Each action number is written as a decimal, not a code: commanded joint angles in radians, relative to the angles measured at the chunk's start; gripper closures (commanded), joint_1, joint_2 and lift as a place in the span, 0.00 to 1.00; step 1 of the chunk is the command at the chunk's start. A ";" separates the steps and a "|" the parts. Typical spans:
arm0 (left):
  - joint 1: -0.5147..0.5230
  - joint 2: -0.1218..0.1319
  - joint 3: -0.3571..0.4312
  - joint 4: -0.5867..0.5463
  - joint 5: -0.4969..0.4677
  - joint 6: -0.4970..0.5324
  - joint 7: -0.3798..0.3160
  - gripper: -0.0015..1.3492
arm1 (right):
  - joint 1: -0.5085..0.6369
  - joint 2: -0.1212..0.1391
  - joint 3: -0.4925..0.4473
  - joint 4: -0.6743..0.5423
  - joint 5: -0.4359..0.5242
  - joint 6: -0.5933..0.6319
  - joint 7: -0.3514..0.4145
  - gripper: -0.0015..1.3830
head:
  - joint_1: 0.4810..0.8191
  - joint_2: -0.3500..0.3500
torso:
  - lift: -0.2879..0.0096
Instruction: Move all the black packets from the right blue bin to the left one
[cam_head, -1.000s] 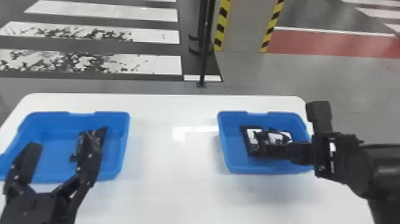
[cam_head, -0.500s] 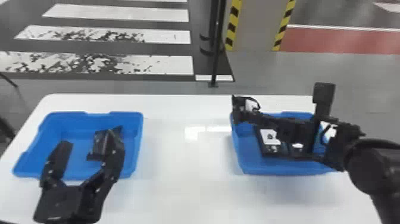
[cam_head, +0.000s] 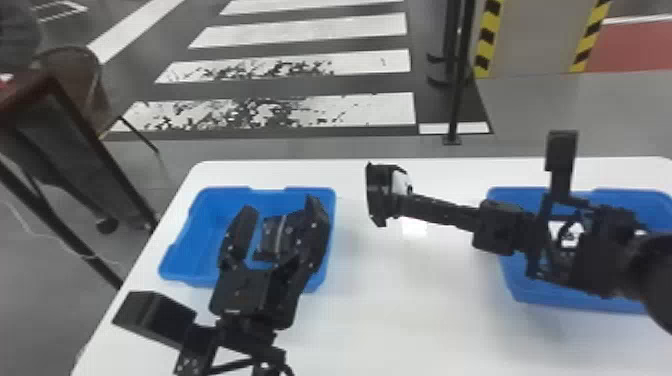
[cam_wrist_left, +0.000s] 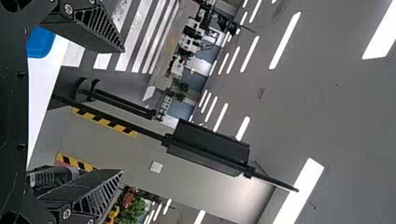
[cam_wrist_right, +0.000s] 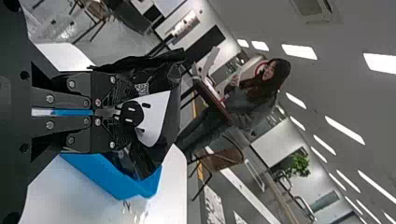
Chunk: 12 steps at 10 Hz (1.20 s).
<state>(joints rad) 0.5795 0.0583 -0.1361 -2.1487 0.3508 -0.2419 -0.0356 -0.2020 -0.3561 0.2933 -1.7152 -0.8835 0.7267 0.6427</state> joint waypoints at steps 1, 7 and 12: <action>-0.025 0.003 -0.005 0.000 0.002 0.036 -0.009 0.09 | -0.021 -0.007 0.062 0.003 -0.026 0.000 0.000 0.84 | 0.63 0.81 | 0.50; -0.057 0.029 -0.075 0.000 0.004 0.082 -0.018 0.09 | -0.085 -0.003 0.179 -0.026 -0.050 0.000 -0.003 0.84 | 0.63 0.85 | 0.50; -0.049 0.051 -0.147 -0.007 -0.060 0.001 0.080 0.90 | -0.080 -0.003 0.219 -0.029 -0.080 -0.005 -0.003 0.84 | 0.63 0.91 | 0.50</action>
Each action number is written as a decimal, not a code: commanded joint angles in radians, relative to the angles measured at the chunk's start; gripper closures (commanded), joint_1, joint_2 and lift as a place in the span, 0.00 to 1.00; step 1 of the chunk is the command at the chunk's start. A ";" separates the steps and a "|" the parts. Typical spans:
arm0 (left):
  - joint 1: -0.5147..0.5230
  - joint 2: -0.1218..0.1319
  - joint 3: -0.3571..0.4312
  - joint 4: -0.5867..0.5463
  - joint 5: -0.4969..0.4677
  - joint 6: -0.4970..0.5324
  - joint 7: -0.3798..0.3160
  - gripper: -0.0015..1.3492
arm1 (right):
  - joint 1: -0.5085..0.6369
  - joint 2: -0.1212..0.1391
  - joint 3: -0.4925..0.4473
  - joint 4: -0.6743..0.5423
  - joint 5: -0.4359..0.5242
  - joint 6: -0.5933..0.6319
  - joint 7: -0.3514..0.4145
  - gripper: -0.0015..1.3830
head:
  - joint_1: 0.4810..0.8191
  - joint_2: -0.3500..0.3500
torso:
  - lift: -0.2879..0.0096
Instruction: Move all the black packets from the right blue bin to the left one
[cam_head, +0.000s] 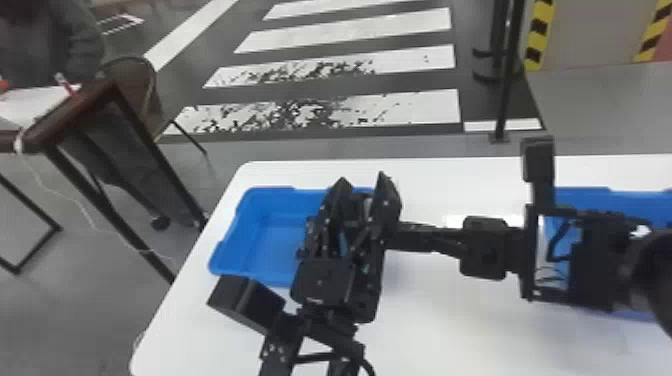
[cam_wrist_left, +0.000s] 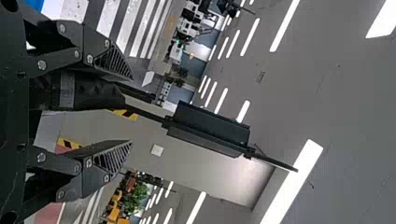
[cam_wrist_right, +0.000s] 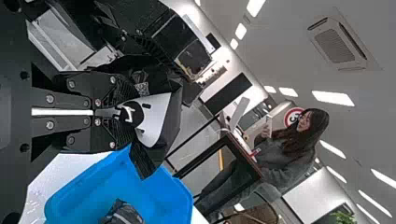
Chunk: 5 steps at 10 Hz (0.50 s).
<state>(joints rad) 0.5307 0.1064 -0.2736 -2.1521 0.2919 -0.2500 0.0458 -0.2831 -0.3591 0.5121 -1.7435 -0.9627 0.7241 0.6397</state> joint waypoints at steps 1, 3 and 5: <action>-0.003 0.004 -0.010 -0.007 -0.005 0.022 -0.001 0.90 | -0.004 0.000 -0.002 0.000 -0.001 -0.007 0.000 0.84 | 0.63 0.90 | 0.50; -0.008 0.003 -0.012 -0.009 -0.023 0.054 -0.001 0.90 | -0.014 0.002 0.000 0.002 -0.016 -0.020 -0.002 0.84 | 0.63 0.88 | 0.50; -0.013 0.006 -0.016 -0.014 -0.037 0.056 -0.001 0.90 | -0.041 0.005 -0.002 0.000 -0.016 -0.039 -0.002 0.84 | 0.63 0.87 | 0.50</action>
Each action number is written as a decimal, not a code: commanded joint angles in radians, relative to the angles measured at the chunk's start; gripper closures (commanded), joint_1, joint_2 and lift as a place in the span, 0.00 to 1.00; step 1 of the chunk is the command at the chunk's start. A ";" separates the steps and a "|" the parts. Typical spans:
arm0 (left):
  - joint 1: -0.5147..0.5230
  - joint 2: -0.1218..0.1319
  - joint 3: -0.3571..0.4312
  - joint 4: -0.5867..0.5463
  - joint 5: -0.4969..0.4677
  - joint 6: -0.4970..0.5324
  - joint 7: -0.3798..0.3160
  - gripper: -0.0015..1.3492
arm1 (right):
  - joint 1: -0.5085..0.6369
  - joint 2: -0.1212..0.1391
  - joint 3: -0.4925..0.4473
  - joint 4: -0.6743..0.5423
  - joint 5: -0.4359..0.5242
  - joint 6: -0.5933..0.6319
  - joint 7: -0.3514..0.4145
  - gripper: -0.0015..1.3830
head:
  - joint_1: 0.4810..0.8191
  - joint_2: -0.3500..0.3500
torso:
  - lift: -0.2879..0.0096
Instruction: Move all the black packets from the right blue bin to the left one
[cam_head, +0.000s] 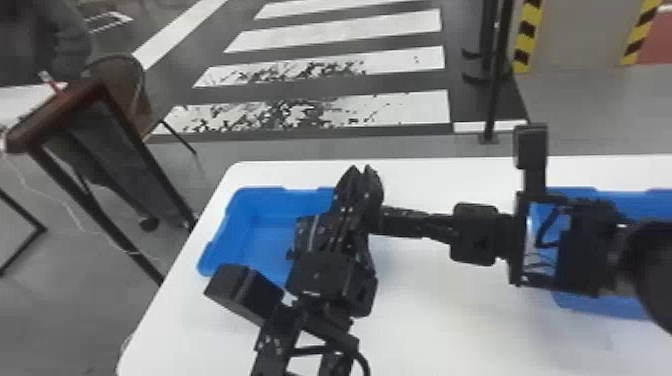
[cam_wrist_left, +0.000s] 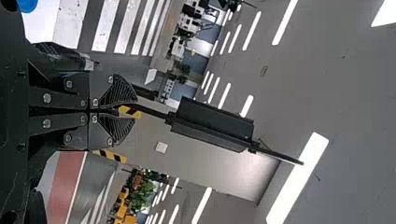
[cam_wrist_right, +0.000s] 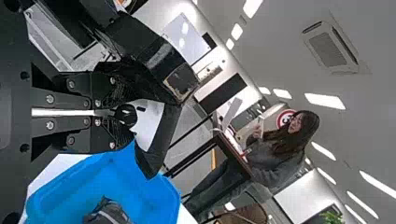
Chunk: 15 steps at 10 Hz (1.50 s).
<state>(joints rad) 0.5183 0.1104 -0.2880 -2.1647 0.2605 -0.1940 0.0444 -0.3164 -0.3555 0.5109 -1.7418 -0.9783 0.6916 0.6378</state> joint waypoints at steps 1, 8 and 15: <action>-0.001 0.000 0.001 -0.001 -0.009 -0.015 0.000 0.90 | -0.013 0.003 0.000 0.000 -0.003 -0.014 0.000 0.84 | 0.63 0.86 | 0.50; -0.064 -0.012 0.099 0.077 -0.197 -0.113 0.063 0.90 | 0.002 0.006 -0.014 0.057 -0.039 -0.083 -0.015 0.07 | 0.60 0.90 | 0.50; -0.307 -0.063 0.340 0.546 -0.518 -0.209 0.118 0.43 | 0.098 0.003 -0.132 0.018 -0.009 -0.105 -0.013 0.07 | 0.60 0.93 | 0.50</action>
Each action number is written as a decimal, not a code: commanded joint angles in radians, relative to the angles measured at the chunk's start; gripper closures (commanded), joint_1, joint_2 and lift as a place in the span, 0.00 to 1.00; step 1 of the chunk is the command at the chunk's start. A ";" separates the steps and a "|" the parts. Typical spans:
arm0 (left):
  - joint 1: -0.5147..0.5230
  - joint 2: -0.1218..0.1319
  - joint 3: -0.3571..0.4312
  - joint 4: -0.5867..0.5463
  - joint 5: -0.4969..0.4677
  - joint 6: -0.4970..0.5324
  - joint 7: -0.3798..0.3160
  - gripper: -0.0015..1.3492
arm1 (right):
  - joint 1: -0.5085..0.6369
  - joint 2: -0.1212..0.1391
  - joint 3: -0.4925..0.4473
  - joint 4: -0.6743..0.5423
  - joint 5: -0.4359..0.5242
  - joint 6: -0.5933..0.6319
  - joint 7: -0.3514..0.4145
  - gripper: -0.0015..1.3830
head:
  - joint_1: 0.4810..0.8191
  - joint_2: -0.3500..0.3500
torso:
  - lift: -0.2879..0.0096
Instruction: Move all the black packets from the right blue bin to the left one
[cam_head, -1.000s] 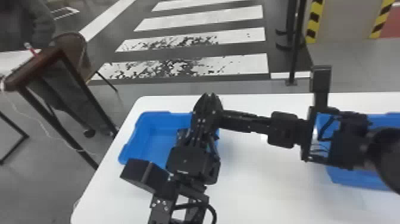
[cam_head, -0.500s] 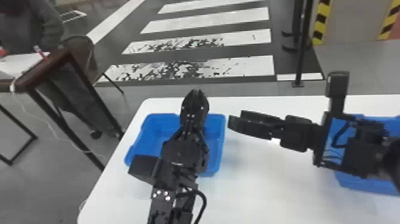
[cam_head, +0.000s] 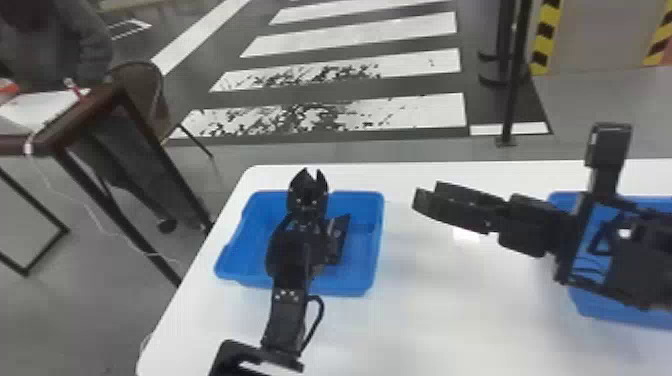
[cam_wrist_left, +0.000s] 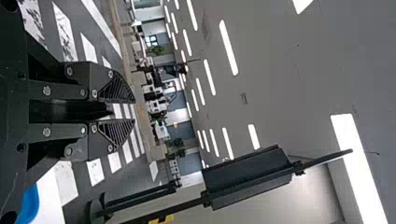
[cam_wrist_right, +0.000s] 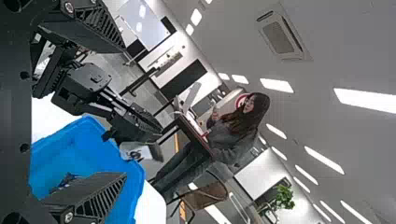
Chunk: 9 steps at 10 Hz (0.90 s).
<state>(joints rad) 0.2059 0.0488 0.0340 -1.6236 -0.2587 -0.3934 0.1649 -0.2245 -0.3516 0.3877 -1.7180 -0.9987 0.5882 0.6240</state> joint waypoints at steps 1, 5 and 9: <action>0.027 -0.007 0.040 0.002 0.013 -0.088 -0.002 0.03 | 0.040 0.000 -0.059 -0.031 0.067 -0.004 -0.003 0.07 | 0.61 0.96 | 0.50; 0.216 -0.038 -0.008 -0.140 0.329 -0.260 -0.076 0.08 | 0.202 0.023 -0.376 -0.210 0.406 0.079 -0.092 0.06 | 0.63 0.85 | 0.50; 0.410 -0.047 -0.032 -0.368 0.492 -0.066 -0.189 0.08 | 0.249 0.063 -0.517 -0.200 0.610 0.254 -0.273 0.06 | 0.63 0.60 | 0.50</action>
<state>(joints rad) 0.5998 0.0020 0.0021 -1.9700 0.2273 -0.4949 -0.0241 0.0223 -0.2948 -0.1193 -1.9303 -0.4118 0.8275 0.3526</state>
